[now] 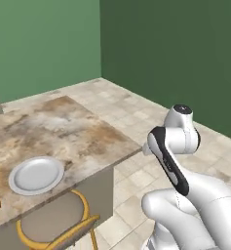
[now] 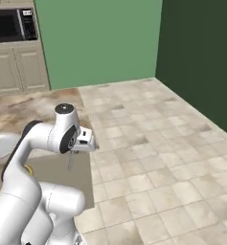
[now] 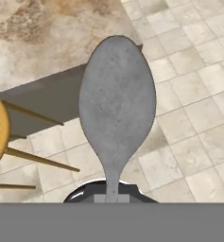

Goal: Take the fork and place it on the left side of the plate. Then take the spoon and place it on the right side of the plate. Make sure they're directly next to the plate.

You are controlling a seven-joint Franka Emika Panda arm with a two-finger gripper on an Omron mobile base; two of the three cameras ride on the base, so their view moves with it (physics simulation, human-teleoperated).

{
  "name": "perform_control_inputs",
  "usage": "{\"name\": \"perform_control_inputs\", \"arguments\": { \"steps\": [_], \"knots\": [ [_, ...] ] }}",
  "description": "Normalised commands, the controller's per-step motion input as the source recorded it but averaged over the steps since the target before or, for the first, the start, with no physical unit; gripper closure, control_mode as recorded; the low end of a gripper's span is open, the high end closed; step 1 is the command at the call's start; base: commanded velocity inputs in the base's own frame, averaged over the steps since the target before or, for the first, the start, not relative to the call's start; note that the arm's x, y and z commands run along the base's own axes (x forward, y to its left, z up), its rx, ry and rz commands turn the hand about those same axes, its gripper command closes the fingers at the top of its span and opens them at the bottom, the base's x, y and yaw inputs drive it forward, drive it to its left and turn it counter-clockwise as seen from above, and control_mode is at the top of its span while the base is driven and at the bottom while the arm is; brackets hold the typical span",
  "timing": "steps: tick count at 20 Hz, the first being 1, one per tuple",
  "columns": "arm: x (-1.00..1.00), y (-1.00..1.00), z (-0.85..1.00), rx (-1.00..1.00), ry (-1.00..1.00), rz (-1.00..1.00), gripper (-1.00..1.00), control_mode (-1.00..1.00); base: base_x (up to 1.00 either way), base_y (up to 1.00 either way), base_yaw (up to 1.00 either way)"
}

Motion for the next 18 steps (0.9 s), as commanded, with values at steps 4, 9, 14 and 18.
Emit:
{"name": "perform_control_inputs", "arguments": {
  "steps": [4, 9, 14, 18],
  "knots": [
    [0.0, 0.0, 0.0, 0.0, 0.0, 0.0, 1.0, 1.0, 0.35, -0.15, 0.68],
    [0.0, 0.0, 0.0, 0.0, 0.0, 0.0, 1.0, 1.0, 0.36, -0.16, 0.64],
    [0.0, 0.0, 0.0, 0.0, 0.0, 0.0, 1.0, 1.0, 0.47, -0.15, 0.5],
    [0.0, 0.0, 0.0, 0.0, 0.0, 0.0, 1.0, 1.0, 0.5, -0.28, 0.34]
  ]
}}
